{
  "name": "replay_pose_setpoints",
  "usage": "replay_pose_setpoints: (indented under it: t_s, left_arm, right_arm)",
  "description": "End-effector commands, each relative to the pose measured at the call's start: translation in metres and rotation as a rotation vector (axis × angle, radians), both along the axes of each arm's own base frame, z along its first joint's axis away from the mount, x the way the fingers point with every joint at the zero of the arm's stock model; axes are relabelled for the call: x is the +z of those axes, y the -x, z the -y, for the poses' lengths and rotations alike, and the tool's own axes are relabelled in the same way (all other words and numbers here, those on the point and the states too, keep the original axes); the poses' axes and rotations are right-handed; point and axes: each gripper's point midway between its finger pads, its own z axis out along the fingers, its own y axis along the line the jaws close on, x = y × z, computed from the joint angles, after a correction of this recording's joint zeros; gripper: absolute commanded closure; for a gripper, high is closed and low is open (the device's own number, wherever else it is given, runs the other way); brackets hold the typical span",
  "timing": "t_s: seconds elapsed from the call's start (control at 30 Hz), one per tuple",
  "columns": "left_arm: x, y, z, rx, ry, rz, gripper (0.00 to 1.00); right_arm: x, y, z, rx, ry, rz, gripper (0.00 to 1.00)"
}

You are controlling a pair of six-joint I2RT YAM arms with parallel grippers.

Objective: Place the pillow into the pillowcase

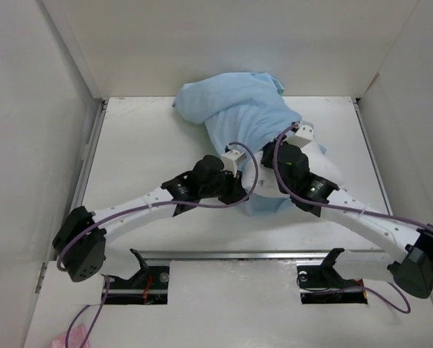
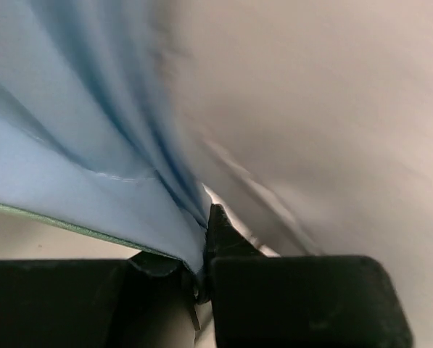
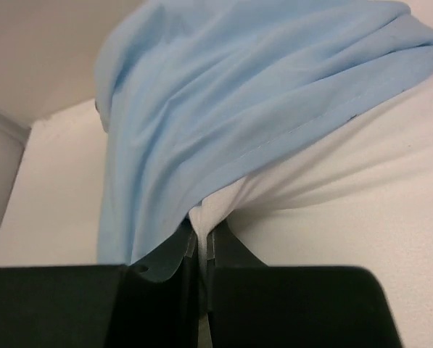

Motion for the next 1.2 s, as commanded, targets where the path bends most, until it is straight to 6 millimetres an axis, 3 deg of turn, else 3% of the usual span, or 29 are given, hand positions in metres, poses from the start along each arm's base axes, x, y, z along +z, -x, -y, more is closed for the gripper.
replay_pose_setpoints:
  t_s: [0.0,0.03,0.07,0.17,0.2,0.27,0.33,0.4,0.5,0.53,0.6,0.7,0.77,0.8,0.83,0.87,0.9,0.93,1.0,1.07,1.13,1.17]
  left_arm:
    - [0.026,0.035,-0.002,-0.037,0.075,-0.051,1.0]
    - [0.027,0.041,-0.004,-0.047,0.076,-0.05,1.0]
    - [0.039,0.042,-0.008,-0.031,0.101,-0.04,1.0]
    - [0.044,0.045,-0.023,0.038,0.089,-0.049,1.0]
    - [0.05,0.048,-0.031,0.059,0.09,-0.051,1.0]
    - [0.057,0.048,-0.038,0.103,0.105,-0.057,1.0]
    - [0.067,0.054,-0.046,0.107,0.123,-0.057,1.0]
    - [0.072,0.055,-0.054,0.14,0.132,-0.055,1.0]
    - [0.075,0.055,-0.063,0.172,0.125,-0.057,1.0]
    - [0.077,0.057,-0.066,0.172,0.127,-0.055,1.0]
    - [0.081,0.059,-0.066,0.179,0.142,-0.064,1.0]
    - [0.064,0.054,-0.078,0.252,0.093,-0.081,1.0]
    - [0.065,0.05,-0.081,0.286,0.074,-0.084,0.87]
    - [0.064,0.049,-0.086,0.303,0.052,-0.085,0.72]
    - [0.068,0.044,-0.091,0.338,0.042,-0.066,0.43]
    - [0.07,0.039,-0.093,0.354,0.026,-0.05,0.03]
    - [0.082,0.036,-0.096,0.375,0.033,-0.032,0.0]
    - [0.085,0.028,-0.098,0.402,0.022,0.0,0.0]
    - [0.094,0.021,-0.101,0.418,0.009,0.047,0.0]
    - [0.105,0.009,-0.101,0.446,0.007,0.096,0.0]
    - [0.112,-0.002,-0.091,0.439,0.012,0.143,0.0]
    - [0.111,-0.004,-0.085,0.419,0.009,0.154,0.0]
  right_arm:
    - [0.092,-0.029,-0.005,-0.078,-0.199,0.339,1.0]
    - [0.091,-0.034,-0.008,-0.088,-0.202,0.353,1.0]
    - [0.078,-0.038,-0.013,-0.078,-0.183,0.346,1.0]
    - [0.047,-0.046,-0.038,0.012,-0.172,0.369,1.0]
    - [0.019,-0.043,-0.04,0.039,-0.152,0.338,1.0]
    - [0.003,-0.041,-0.043,0.057,-0.202,0.351,1.0]
    - [-0.03,-0.038,-0.046,0.081,-0.178,0.314,1.0]
    - [-0.047,-0.03,-0.057,0.147,-0.166,0.281,1.0]
    - [-0.062,-0.03,-0.058,0.148,-0.153,0.251,1.0]
    - [-0.066,-0.031,-0.058,0.149,-0.146,0.243,0.93]
    - [-0.063,-0.032,-0.069,0.192,-0.138,0.243,0.87]
    - [-0.048,-0.025,-0.097,0.355,-0.106,0.259,0.69]
    - [-0.027,-0.014,-0.117,0.47,-0.118,0.28,0.51]
    - [-0.021,-0.007,-0.118,0.507,-0.098,0.266,0.45]
    - [-0.014,-0.002,-0.12,0.536,-0.088,0.263,0.39]
    - [-0.007,0.002,-0.12,0.555,-0.084,0.254,0.26]
    - [0.012,0.005,-0.122,0.571,-0.089,0.261,0.2]
    - [0.007,0.013,-0.113,0.577,-0.038,0.189,0.17]
    - [0.024,0.018,-0.103,0.56,-0.016,0.153,0.11]
    - [0.022,0.032,-0.082,0.533,0.022,0.073,0.08]
    - [0.026,0.03,-0.058,0.421,0.037,0.036,0.06]
    - [0.009,0.036,-0.043,0.367,0.063,-0.05,0.06]
